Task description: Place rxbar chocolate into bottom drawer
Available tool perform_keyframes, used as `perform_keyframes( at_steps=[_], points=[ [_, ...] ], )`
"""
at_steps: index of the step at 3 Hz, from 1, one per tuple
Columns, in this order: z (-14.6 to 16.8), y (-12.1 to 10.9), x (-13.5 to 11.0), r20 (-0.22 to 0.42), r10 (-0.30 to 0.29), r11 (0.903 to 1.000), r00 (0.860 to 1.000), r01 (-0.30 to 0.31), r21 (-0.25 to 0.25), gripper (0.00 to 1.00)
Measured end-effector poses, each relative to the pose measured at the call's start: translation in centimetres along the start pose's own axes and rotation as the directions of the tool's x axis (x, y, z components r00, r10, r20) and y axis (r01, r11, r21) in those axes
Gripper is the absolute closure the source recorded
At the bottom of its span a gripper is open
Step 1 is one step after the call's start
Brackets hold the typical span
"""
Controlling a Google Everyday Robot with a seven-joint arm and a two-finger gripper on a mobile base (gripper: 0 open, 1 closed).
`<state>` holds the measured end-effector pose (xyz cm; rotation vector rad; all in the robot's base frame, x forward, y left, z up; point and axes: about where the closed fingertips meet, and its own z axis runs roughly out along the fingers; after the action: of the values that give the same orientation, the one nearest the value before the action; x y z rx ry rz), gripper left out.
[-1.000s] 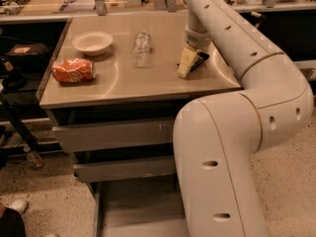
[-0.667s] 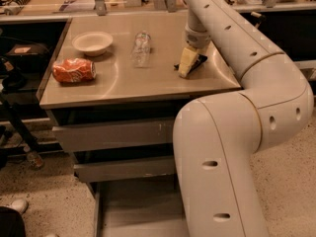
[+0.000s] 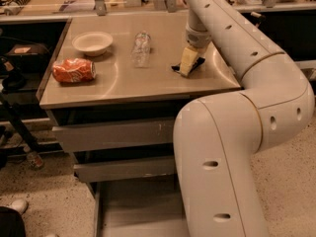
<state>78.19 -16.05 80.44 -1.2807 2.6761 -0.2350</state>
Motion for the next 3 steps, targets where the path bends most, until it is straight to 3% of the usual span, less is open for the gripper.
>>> perform_keyframes(
  at_steps=[2, 3],
  points=[
    [-1.1, -0.2, -0.1, 0.000, 0.000, 1.0000, 1.000, 0.000, 0.000, 1.00],
    [-2.2, -1.0, 4.0, 0.014, 0.081, 0.9967, 0.997, -0.081, -0.009, 1.00]
  ],
)
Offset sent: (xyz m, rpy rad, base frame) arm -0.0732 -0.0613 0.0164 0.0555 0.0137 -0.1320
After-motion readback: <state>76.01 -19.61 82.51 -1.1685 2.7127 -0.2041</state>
